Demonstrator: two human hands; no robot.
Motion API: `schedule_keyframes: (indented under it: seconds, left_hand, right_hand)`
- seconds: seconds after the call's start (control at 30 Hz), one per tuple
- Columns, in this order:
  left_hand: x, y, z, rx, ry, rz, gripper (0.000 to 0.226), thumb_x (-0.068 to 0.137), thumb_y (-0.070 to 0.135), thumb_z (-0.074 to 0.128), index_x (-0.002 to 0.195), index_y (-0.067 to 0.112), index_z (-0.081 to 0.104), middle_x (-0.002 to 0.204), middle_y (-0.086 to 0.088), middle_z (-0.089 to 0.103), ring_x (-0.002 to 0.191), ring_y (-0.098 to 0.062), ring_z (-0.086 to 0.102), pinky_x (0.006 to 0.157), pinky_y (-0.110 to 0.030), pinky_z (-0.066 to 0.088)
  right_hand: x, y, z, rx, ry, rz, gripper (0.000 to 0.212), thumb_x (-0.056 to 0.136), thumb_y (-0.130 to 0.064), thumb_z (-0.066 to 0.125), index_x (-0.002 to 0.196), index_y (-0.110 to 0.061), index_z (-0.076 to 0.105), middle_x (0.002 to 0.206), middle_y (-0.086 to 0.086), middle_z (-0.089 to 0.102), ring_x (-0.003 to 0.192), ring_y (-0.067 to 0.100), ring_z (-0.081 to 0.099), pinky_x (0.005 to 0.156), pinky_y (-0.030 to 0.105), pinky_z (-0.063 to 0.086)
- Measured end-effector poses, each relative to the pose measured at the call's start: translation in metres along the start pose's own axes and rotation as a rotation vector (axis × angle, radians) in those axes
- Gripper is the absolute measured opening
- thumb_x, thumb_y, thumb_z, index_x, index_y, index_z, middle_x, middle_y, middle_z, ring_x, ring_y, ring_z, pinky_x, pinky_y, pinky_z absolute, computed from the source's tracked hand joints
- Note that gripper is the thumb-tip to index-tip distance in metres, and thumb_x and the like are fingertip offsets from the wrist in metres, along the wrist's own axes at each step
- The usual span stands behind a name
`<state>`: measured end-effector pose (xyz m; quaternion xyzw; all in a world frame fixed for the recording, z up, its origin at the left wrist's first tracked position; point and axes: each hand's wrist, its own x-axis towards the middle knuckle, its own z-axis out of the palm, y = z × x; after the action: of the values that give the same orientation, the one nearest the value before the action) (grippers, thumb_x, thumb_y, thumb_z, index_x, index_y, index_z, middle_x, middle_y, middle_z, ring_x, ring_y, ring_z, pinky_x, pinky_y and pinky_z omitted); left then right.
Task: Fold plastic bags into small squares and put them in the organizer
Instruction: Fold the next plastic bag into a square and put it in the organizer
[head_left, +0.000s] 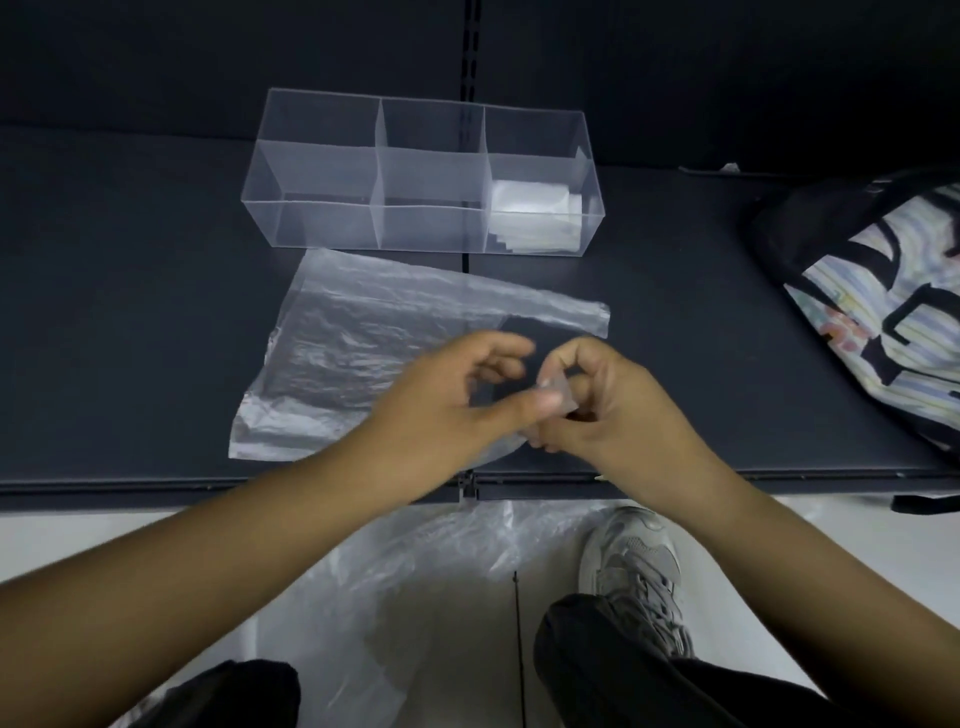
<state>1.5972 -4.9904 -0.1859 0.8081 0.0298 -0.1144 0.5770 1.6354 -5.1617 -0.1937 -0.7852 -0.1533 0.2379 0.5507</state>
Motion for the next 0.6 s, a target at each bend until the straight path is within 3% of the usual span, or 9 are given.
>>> schedule_keyframes:
  seconds: [0.07, 0.13, 0.27, 0.33, 0.47, 0.53, 0.6]
  left_hand:
    - [0.012, 0.010, 0.007, -0.117, 0.026, -0.004, 0.029, 0.078, 0.025, 0.076, 0.104, 0.017, 0.065, 0.084, 0.005, 0.066, 0.069, 0.004, 0.060, 0.063, -0.006, 0.046]
    - [0.017, 0.010, 0.006, -0.178, 0.050, -0.014, 0.020, 0.080, 0.012, 0.075, 0.098, 0.009, 0.066, 0.077, -0.005, 0.066, 0.062, -0.003, 0.060, 0.060, -0.011, 0.048]
    - [0.017, 0.000, 0.001, -0.227, 0.018, -0.073, 0.002, 0.082, 0.013, 0.072, 0.084, 0.012, 0.071, 0.083, -0.007, 0.073, 0.075, -0.012, 0.068, 0.073, -0.018, 0.053]
    - [0.015, -0.004, 0.002, -0.268, 0.038, -0.112, 0.002, 0.083, 0.014, 0.070, 0.081, 0.014, 0.071, 0.078, -0.003, 0.072, 0.072, -0.008, 0.065, 0.071, -0.015, 0.053]
    - [0.009, -0.009, 0.003, -0.291, 0.148, -0.153, 0.008, 0.088, 0.012, 0.065, 0.082, 0.015, 0.070, 0.073, 0.002, 0.067, 0.066, -0.002, 0.058, 0.063, -0.008, 0.046]
    - [0.009, -0.009, -0.001, -0.316, 0.197, -0.157, 0.008, 0.089, 0.011, 0.063, 0.084, 0.013, 0.069, 0.072, 0.004, 0.066, 0.063, 0.001, 0.057, 0.061, -0.007, 0.044]
    - [0.010, -0.008, -0.005, -0.341, 0.208, -0.161, 0.008, 0.090, 0.011, 0.062, 0.085, 0.012, 0.068, 0.068, 0.007, 0.063, 0.060, 0.004, 0.055, 0.061, -0.007, 0.043]
  right_hand:
    - [0.002, -0.003, 0.005, 0.002, 0.004, -0.003, 0.030, 0.079, -0.005, 0.074, 0.085, -0.022, 0.050, 0.066, 0.000, 0.069, 0.062, 0.013, 0.066, 0.063, 0.025, 0.054]
    - [0.003, -0.003, 0.005, 0.011, 0.022, 0.000, 0.024, 0.086, -0.007, 0.069, 0.087, -0.021, 0.048, 0.067, 0.001, 0.070, 0.064, 0.016, 0.068, 0.066, 0.028, 0.055]
    - [0.002, -0.001, 0.002, -0.001, 0.024, -0.002, 0.015, 0.097, -0.010, 0.051, 0.092, -0.022, 0.043, 0.071, 0.005, 0.071, 0.066, 0.017, 0.068, 0.070, 0.031, 0.055]
    - [0.002, 0.001, 0.004, 0.003, 0.032, -0.007, 0.017, 0.098, -0.007, 0.046, 0.092, -0.023, 0.043, 0.071, 0.008, 0.071, 0.065, 0.019, 0.067, 0.068, 0.030, 0.056]
    - [0.004, 0.011, -0.003, -0.051, 0.219, 0.073, 0.027, 0.089, 0.005, 0.046, 0.086, -0.021, 0.044, 0.065, 0.006, 0.069, 0.055, 0.013, 0.062, 0.055, 0.020, 0.049]
    - [0.003, 0.017, -0.010, -0.088, 0.292, 0.133, 0.028, 0.087, 0.006, 0.047, 0.085, -0.022, 0.044, 0.065, 0.005, 0.069, 0.055, 0.012, 0.060, 0.057, 0.023, 0.048]
    - [0.000, 0.018, -0.012, -0.119, 0.335, 0.127, 0.022, 0.089, -0.005, 0.054, 0.086, -0.025, 0.047, 0.071, 0.001, 0.069, 0.064, 0.012, 0.062, 0.065, 0.031, 0.051]
